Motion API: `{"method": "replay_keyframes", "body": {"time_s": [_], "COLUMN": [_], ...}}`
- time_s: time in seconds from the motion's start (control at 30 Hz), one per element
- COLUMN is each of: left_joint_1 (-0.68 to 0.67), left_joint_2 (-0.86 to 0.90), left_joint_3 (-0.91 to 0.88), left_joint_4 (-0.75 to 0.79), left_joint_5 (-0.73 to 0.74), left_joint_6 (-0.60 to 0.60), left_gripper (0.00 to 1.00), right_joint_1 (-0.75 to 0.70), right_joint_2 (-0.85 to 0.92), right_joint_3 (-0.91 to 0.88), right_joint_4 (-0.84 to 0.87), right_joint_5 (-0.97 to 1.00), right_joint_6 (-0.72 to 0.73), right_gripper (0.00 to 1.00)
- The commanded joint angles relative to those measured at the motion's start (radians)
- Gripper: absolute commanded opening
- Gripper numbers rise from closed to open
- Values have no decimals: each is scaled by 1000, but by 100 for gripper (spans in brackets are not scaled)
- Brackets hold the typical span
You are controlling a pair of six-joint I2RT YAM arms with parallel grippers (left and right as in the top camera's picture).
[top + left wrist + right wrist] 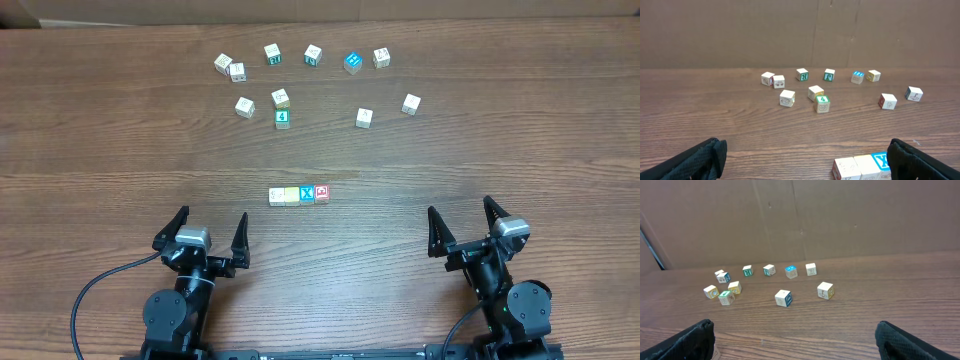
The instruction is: Form a horizontal line
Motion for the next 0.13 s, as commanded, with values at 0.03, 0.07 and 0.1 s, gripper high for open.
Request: {"method": "replay_keyframes", "body": {"time_s": [0.03, 0.07, 0.1], "left_joint_1": [5, 5, 5], "left_joint_2": [-11, -11, -11], "left_joint_3": [-4, -4, -4], "left_joint_4": [-2, -2, -2], "left_joint_5": [-7, -7, -7], "left_joint_6": [23, 23, 23], "left_gripper": [100, 100, 100], "right_joint_1": [-3, -3, -3], "right_joint_2": [-13, -13, -13], "right_joint_3": [-10, -10, -10], "right_joint_4": [6, 6, 6], "right_joint_5": [-1, -1, -1], "right_joint_6": [-2, -2, -2], "right_gripper": [100, 100, 100]}}
